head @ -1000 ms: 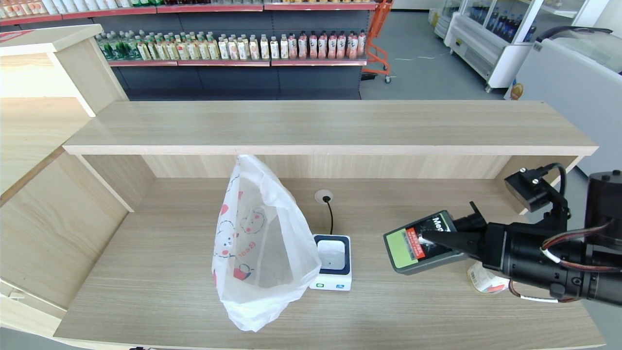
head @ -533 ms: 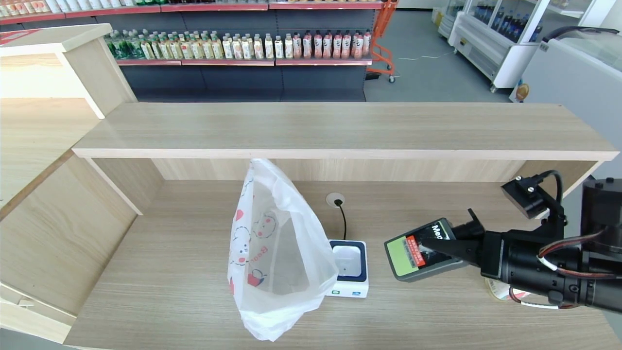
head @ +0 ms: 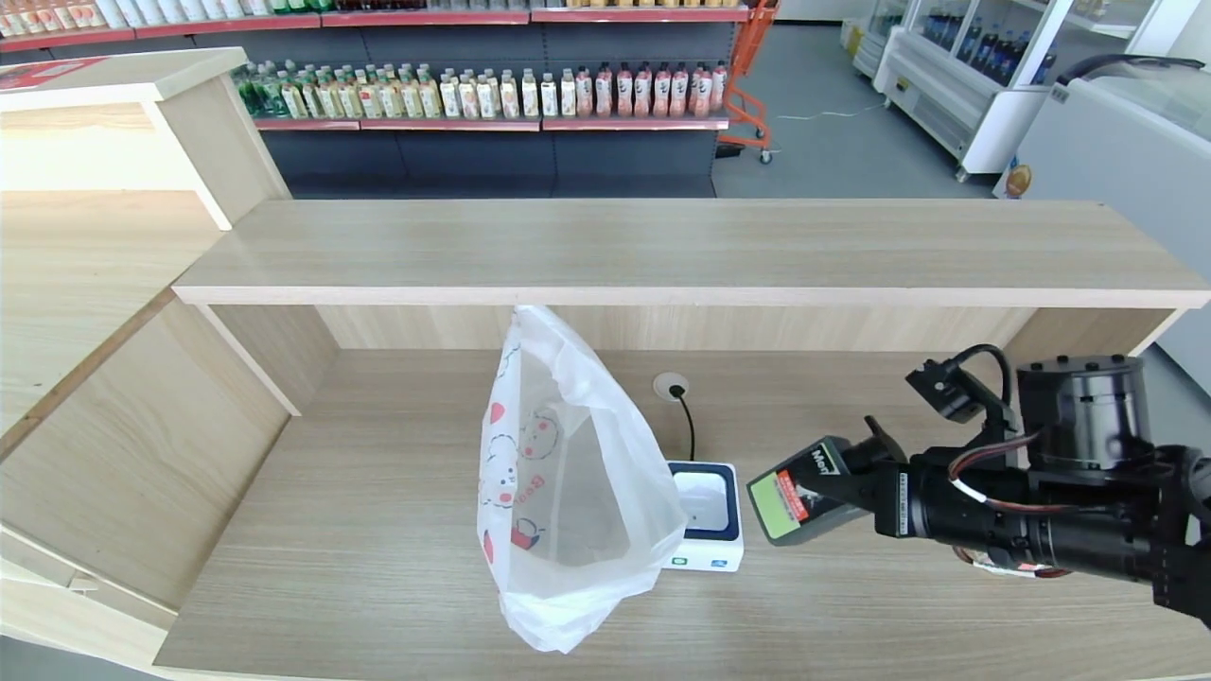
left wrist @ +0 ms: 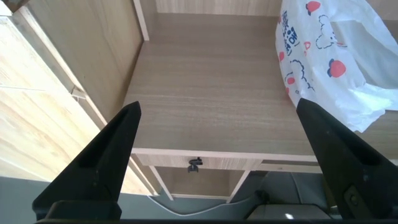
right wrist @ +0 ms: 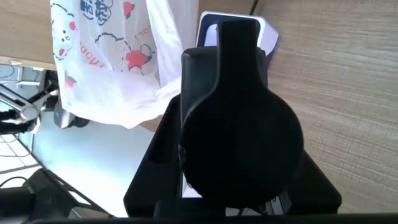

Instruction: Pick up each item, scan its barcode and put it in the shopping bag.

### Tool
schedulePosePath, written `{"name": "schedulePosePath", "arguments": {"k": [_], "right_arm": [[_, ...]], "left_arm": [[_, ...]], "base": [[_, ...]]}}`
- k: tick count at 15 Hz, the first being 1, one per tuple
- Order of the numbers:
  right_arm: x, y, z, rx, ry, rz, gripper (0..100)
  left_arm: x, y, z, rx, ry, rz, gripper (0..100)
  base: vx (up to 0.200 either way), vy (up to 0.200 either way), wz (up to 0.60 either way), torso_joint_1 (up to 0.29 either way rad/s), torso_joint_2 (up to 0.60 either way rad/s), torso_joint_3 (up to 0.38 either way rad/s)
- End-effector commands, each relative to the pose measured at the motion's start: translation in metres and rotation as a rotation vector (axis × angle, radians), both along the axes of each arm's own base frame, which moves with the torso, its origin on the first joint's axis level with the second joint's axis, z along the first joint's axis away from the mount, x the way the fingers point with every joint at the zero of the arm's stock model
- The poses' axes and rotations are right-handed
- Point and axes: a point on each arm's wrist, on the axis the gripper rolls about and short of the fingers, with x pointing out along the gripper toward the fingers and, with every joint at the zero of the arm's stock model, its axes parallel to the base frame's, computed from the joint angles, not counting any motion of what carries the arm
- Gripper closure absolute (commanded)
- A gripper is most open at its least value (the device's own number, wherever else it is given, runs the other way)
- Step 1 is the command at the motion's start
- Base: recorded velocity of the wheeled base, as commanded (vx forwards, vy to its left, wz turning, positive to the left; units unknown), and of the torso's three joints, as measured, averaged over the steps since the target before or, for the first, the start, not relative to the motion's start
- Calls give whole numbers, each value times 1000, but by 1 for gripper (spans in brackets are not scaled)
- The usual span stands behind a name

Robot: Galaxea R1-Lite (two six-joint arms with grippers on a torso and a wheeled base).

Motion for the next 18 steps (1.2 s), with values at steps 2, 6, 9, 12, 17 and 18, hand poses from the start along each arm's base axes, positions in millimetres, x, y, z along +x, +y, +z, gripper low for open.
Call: {"name": "schedulePosePath", "arguments": {"k": [2,6,9,12,17,18], "right_arm": [[30,12,-17,-18,49,7,100],[45,26,-29,-27,79,35,100],[44,42,-35,-35,93,82,100],[50,53,-43,-37,86,105,100],[58,58,-60,-49,69,112,100],[58,58,-60,-49,69,112,100]], "left_arm": [[0,0,0,0,0,1,0],[0,0,0,0,0,1,0],[0,0,0,0,0,1,0],[0,0,0,0,0,1,0],[0,0,0,0,0,1,0],[0,0,0,0,0,1,0]], "base": [[0,0,0,0,0,0],[0,0,0,0,0,0],[0,0,0,0,0,0],[0,0,0,0,0,0],[0,0,0,0,0,0],[0,0,0,0,0,0]]}}
